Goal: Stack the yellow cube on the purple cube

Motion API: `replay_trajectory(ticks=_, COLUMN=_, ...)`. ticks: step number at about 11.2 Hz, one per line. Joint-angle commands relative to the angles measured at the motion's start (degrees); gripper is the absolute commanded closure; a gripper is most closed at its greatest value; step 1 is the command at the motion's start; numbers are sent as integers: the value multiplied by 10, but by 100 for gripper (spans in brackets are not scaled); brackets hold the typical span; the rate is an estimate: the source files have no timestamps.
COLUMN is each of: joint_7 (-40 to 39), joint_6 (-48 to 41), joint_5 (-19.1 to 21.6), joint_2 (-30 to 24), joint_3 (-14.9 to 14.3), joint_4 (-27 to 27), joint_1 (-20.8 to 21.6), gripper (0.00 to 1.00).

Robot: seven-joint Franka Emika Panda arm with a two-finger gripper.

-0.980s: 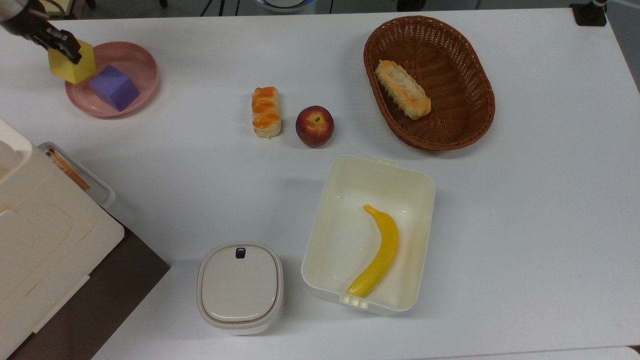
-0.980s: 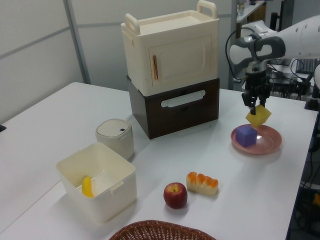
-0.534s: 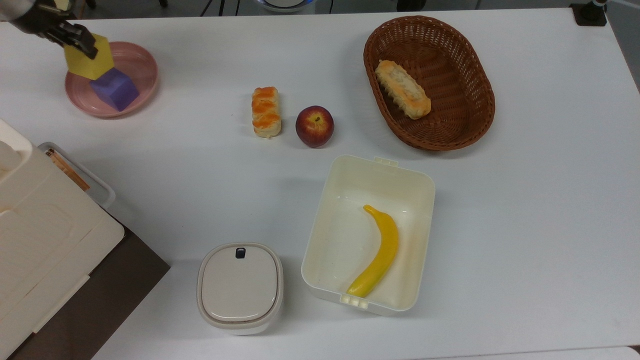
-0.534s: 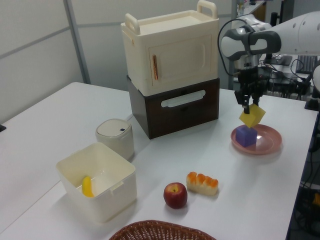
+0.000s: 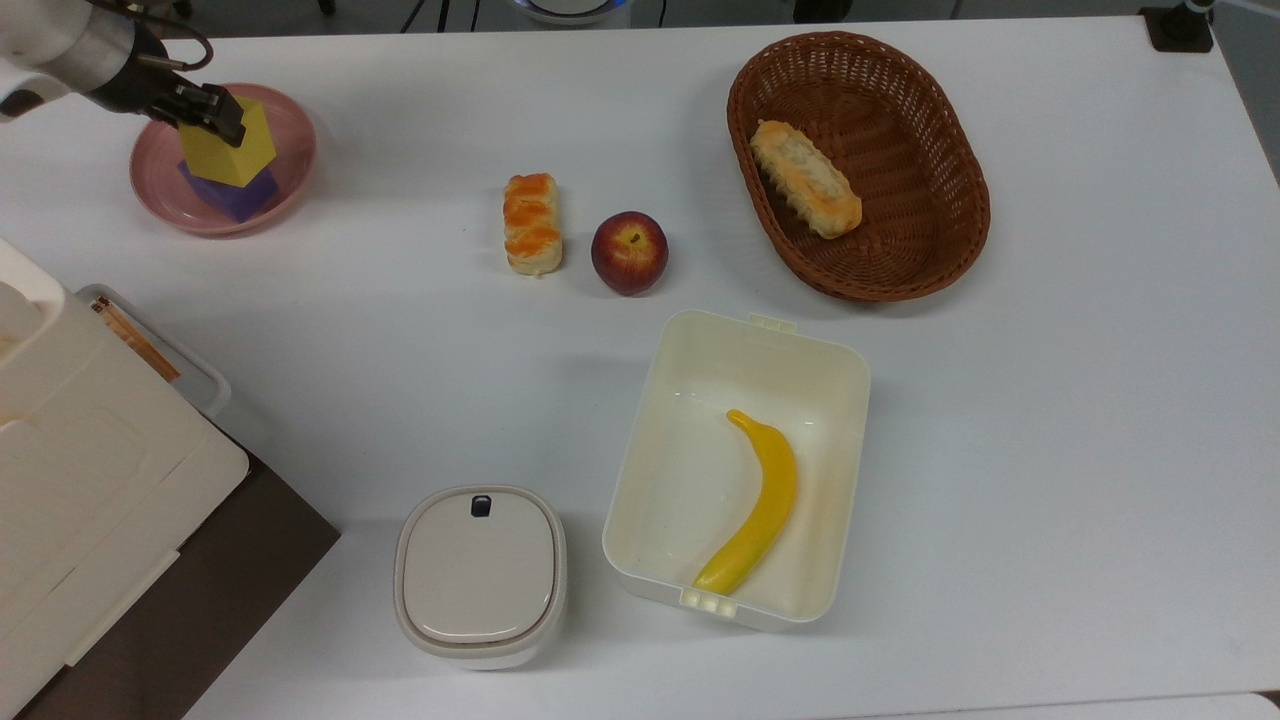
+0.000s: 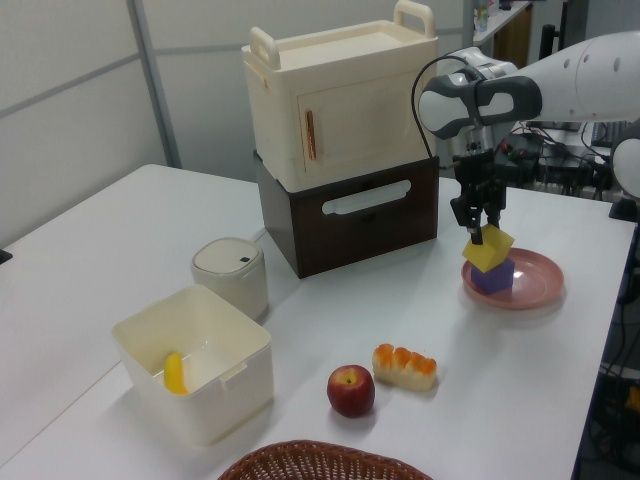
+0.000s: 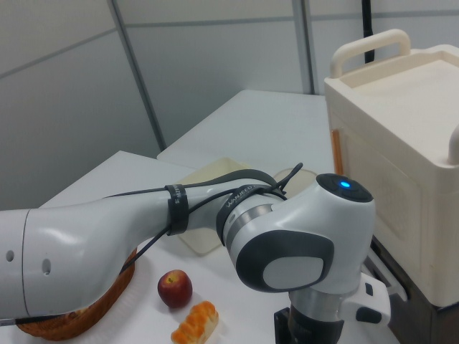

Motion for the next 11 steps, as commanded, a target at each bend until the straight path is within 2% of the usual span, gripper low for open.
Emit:
replay_trajectory(ticks=1, joint_7=0, joint_6=-3, joint_5=3, joint_2=1, joint_3=-4, joint_4=-5, joint_1=1, gripper=30)
replay_trajectory(ticks=2, joint_7=1, joint_6=-3, joint_5=2, joint_2=0, joint_3=-4, joint_4=-3, joint_1=1, gripper=0)
replay_trajectory(ticks=6, joint_7=3, joint_6=-7, joint_5=4, joint_2=-5, joint_3=-8, joint_4=0, joint_1=1, gripper=0)
replay_trajectory(ticks=8, joint_7=5, joint_6=-12, joint_5=7, joint_2=-8, joint_3=-10, joint_4=23, joint_1=1, gripper=0)
replay_trajectory(ticks=11, joint_7=10, joint_6=-11, joint_5=10, joint_2=-6, joint_3=-2, joint_4=20, joint_1=11, gripper=0)
